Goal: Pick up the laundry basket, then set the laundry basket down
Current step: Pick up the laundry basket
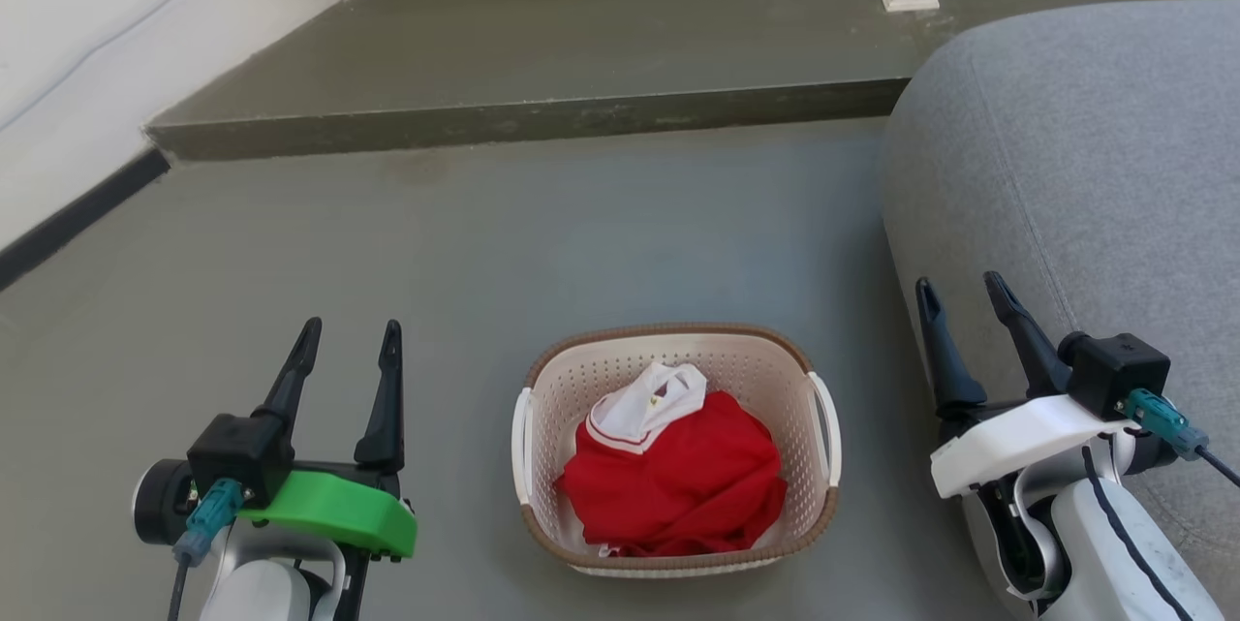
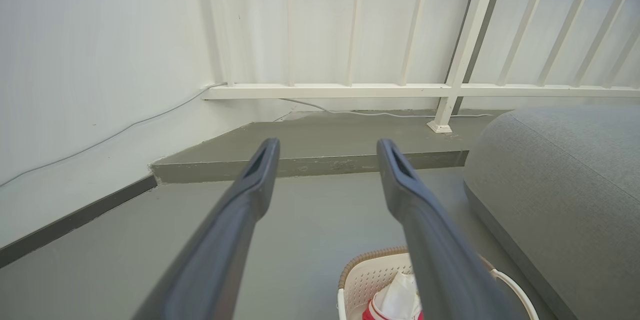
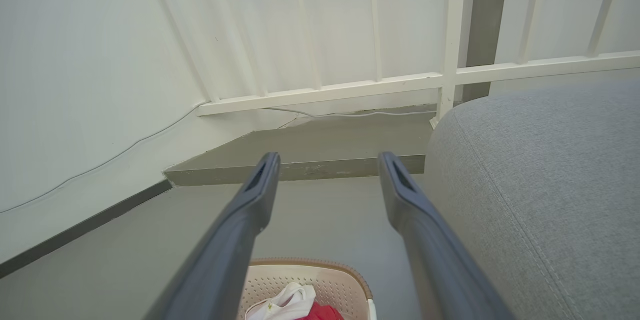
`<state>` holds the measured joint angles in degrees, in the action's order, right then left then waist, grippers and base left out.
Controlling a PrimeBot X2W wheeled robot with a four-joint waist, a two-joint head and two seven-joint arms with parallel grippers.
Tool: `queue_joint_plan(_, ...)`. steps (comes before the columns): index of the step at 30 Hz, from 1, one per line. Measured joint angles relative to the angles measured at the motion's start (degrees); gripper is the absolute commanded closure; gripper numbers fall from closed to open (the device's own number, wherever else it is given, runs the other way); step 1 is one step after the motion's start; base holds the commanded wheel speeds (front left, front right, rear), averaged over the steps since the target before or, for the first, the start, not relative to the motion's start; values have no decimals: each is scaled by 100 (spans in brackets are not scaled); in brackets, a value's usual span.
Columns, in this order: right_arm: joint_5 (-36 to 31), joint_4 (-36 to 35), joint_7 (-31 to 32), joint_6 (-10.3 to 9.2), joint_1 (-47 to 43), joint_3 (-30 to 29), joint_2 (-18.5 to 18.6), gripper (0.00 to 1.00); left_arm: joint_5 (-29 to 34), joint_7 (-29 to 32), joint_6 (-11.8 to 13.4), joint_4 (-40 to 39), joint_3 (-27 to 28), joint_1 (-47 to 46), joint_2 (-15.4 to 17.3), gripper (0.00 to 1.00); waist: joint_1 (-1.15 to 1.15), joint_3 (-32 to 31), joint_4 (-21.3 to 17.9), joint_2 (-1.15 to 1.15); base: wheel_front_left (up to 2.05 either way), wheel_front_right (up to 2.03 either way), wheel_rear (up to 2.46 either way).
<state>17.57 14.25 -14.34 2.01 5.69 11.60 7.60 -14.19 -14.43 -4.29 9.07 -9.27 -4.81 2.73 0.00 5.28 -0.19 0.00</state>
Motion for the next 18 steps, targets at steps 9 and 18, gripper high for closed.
queue_joint_plan(9, 9, 138, 0, 42, 102, -76, -19, 0, 0, 0, -56, 47, -131, -235, -4, 0, 0, 417, -51, 0, 0, 0, 0)
queue_joint_plan(18, 9, 403, 0, 35, 494, -243, 29, 0, -1, 0, -100, 305, -249, -689, -16, 0, 0, 1050, -75, 0, 0, 0, 0)
